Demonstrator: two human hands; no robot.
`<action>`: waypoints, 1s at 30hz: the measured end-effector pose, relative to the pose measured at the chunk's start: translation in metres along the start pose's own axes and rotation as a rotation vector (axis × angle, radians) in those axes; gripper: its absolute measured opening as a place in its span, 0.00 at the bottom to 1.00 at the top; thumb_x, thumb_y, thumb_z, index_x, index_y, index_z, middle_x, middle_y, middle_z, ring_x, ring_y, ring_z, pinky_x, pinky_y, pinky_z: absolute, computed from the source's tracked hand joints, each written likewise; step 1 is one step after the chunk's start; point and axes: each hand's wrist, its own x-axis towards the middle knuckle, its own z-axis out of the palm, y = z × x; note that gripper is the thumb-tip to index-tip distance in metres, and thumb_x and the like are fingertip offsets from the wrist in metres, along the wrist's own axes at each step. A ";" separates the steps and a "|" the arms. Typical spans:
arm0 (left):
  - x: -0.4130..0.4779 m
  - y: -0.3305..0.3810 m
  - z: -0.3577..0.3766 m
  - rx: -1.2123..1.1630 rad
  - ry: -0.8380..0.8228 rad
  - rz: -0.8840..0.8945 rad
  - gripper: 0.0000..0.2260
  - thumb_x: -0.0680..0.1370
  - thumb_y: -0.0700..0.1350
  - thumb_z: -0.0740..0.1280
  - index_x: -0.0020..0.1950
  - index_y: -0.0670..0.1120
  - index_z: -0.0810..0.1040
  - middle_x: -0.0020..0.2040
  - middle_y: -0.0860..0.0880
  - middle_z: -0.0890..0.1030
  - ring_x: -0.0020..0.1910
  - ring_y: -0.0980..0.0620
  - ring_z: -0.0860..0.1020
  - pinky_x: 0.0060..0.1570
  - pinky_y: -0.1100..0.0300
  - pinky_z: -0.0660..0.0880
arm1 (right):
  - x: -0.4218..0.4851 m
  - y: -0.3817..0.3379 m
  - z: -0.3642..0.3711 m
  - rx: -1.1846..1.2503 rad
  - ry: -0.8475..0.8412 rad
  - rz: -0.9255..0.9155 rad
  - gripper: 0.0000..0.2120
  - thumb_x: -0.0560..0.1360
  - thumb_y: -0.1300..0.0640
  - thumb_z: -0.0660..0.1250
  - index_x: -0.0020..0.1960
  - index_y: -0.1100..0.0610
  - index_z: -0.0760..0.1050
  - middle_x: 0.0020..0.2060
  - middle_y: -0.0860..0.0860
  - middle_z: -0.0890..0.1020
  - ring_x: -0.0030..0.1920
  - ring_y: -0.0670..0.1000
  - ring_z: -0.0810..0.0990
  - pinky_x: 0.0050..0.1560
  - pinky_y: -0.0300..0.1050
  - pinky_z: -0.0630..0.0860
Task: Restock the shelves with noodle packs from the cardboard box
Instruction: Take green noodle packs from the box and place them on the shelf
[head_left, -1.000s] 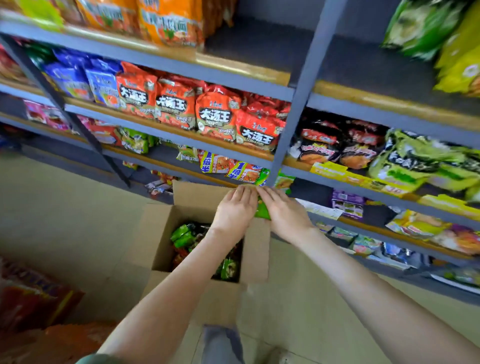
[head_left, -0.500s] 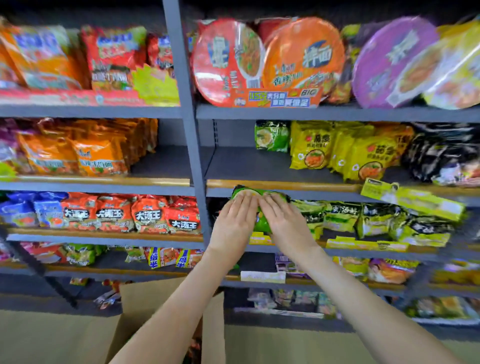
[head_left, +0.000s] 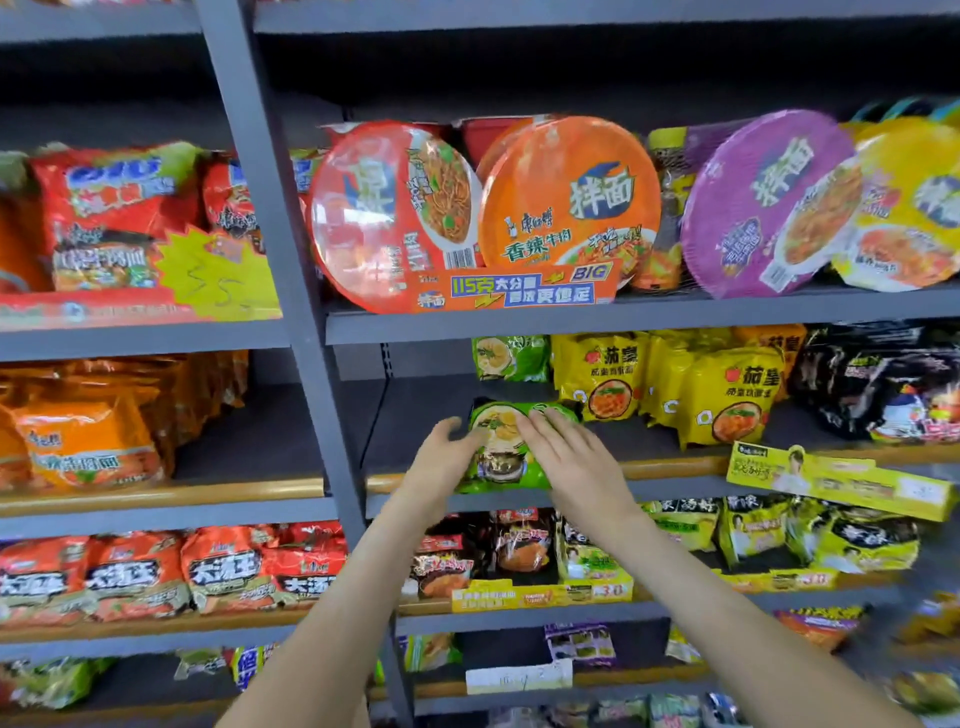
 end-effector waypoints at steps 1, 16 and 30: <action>0.012 0.004 0.000 0.017 -0.015 0.029 0.26 0.77 0.49 0.68 0.73 0.48 0.64 0.70 0.48 0.70 0.65 0.48 0.72 0.66 0.49 0.70 | 0.007 0.003 0.005 0.008 -0.016 0.012 0.50 0.48 0.67 0.80 0.69 0.62 0.67 0.62 0.57 0.78 0.62 0.58 0.77 0.54 0.53 0.78; 0.026 -0.009 -0.017 -0.093 -0.137 0.373 0.24 0.78 0.31 0.63 0.65 0.57 0.71 0.56 0.48 0.79 0.53 0.54 0.80 0.49 0.60 0.77 | 0.085 0.052 0.002 0.564 -0.504 0.315 0.55 0.62 0.36 0.76 0.78 0.48 0.49 0.77 0.52 0.50 0.76 0.54 0.45 0.73 0.57 0.53; 0.012 0.024 -0.022 0.676 0.215 1.033 0.30 0.73 0.46 0.73 0.73 0.51 0.65 0.65 0.50 0.70 0.66 0.55 0.69 0.66 0.61 0.67 | 0.065 0.022 -0.016 0.435 0.079 0.220 0.39 0.65 0.44 0.76 0.70 0.52 0.64 0.63 0.48 0.70 0.66 0.49 0.64 0.68 0.52 0.57</action>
